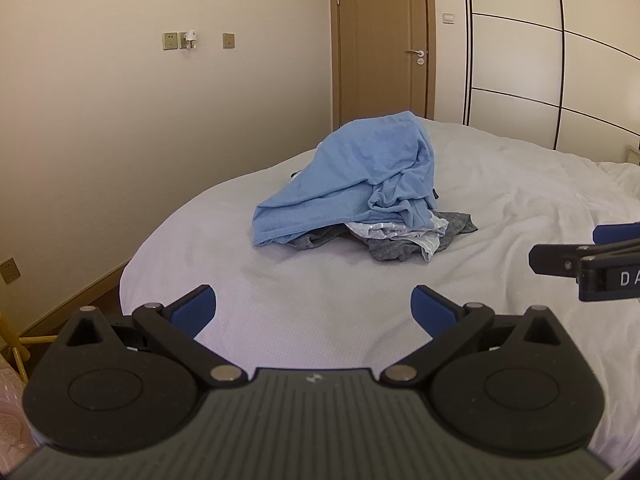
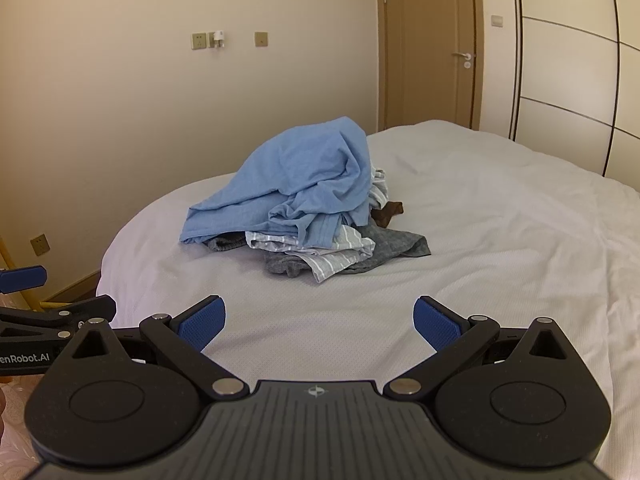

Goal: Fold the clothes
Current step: 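Move both tools toward the clothes pile on the bed, then grasp the light blue T-shirt with both grippers and lift it off the pile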

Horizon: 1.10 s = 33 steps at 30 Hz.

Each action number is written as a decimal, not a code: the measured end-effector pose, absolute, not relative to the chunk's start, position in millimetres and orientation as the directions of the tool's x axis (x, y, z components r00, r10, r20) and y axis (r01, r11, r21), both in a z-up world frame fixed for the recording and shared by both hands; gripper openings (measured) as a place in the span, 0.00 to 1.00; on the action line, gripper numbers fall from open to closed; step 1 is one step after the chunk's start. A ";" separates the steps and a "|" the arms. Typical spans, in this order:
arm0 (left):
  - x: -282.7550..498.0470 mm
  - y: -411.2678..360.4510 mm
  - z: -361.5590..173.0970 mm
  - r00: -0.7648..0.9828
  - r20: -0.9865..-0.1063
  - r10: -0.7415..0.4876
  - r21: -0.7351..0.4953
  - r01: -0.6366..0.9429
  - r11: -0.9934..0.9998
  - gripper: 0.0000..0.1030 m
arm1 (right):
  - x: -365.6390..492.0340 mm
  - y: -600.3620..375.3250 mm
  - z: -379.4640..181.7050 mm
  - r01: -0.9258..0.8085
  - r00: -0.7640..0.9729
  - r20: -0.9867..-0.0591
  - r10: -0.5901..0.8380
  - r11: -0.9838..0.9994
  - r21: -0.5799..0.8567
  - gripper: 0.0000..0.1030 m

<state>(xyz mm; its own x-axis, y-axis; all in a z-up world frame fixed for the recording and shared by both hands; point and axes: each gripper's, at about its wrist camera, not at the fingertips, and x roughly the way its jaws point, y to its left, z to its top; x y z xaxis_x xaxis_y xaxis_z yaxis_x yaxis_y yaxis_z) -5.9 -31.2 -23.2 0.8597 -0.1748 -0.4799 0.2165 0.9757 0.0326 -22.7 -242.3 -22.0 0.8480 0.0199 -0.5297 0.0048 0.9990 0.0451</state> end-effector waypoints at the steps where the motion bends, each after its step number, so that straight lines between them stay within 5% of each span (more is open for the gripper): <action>1: -4.0 -31.7 -22.3 0.860 -0.478 -0.179 0.036 0.223 0.974 0.99 | -22.4 -242.9 -22.3 0.006 0.848 -0.529 0.019 0.999 0.045 1.00; 23: 155.9 -45.0 -10.7 0.870 -0.412 -0.270 0.200 0.376 0.905 0.99 | 78.0 -268.0 -12.7 0.012 0.907 -0.417 -0.059 0.993 -0.115 1.00; 33: 249.7 -77.1 -42.5 0.824 -0.435 -0.364 0.228 0.492 0.840 0.99 | 164.9 -282.6 -30.1 -0.030 0.924 -0.381 -0.039 0.984 -0.173 0.87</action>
<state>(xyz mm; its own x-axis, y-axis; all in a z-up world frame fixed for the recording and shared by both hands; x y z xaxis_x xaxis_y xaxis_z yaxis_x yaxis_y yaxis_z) 249.7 -77.1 -42.5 0.8236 -0.3644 -0.4346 0.4919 0.8404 0.2276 164.9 -282.6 -30.1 0.9236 -0.0393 -0.3814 -0.0295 0.9845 -0.1731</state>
